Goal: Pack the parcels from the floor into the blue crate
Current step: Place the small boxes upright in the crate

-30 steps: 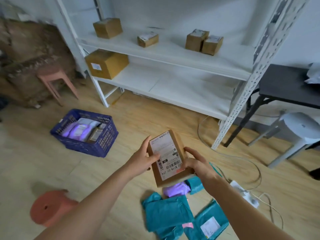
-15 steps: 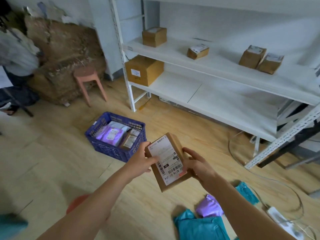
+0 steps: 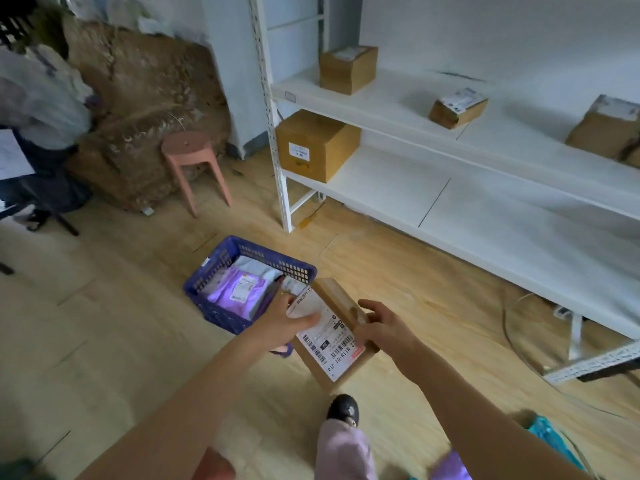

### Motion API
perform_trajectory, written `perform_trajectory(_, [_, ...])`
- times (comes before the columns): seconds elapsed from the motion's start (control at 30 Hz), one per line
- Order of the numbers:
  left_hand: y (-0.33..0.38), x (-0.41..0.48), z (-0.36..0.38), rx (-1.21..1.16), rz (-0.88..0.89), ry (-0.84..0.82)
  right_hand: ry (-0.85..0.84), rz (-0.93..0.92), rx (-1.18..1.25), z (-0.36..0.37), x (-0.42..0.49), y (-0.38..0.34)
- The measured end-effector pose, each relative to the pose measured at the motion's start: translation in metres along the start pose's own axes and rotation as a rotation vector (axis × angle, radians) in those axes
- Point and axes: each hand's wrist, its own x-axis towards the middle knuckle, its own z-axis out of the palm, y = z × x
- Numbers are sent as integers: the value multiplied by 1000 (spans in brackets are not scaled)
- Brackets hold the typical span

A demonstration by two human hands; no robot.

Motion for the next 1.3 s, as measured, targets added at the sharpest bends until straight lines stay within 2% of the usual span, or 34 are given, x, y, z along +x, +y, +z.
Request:
perform_trajectory(0.17, [41, 86, -45, -72, -60, -19, 9, 23, 1, -4, 96, -63])
perform_trajectory(0.43, [91, 219, -120, -229, -94, 80, 135, 13, 163, 4, 239, -155])
perform_trajectory(0.53, [102, 268, -149, -172, -68, 98, 185, 50, 229, 23, 285, -174])
perform_trajectory(0.63, [104, 322, -180, -147, -71, 113, 304, 76, 265, 41, 332, -191])
perform_trajectory(0.73, [100, 374, -208, -117, -84, 75, 394, 129, 299, 57, 374, -199])
perform_trajectory(0.83, [81, 432, -228, -63, -121, 6, 477, 231, 366, 81, 423, -192])
perform_trajectory(0.97, [30, 500, -230, -46, -215, -61, 599, 367, 330, 115, 502, -151])
perform_trajectory(1.07, [-19, 549, -224, -50, -328, -84, 564, 481, 247, 136, 558, -105])
perform_trajectory(1.3, [-123, 646, -188, 31, -446, -169, 528, 671, 171, 157, 657, 2])
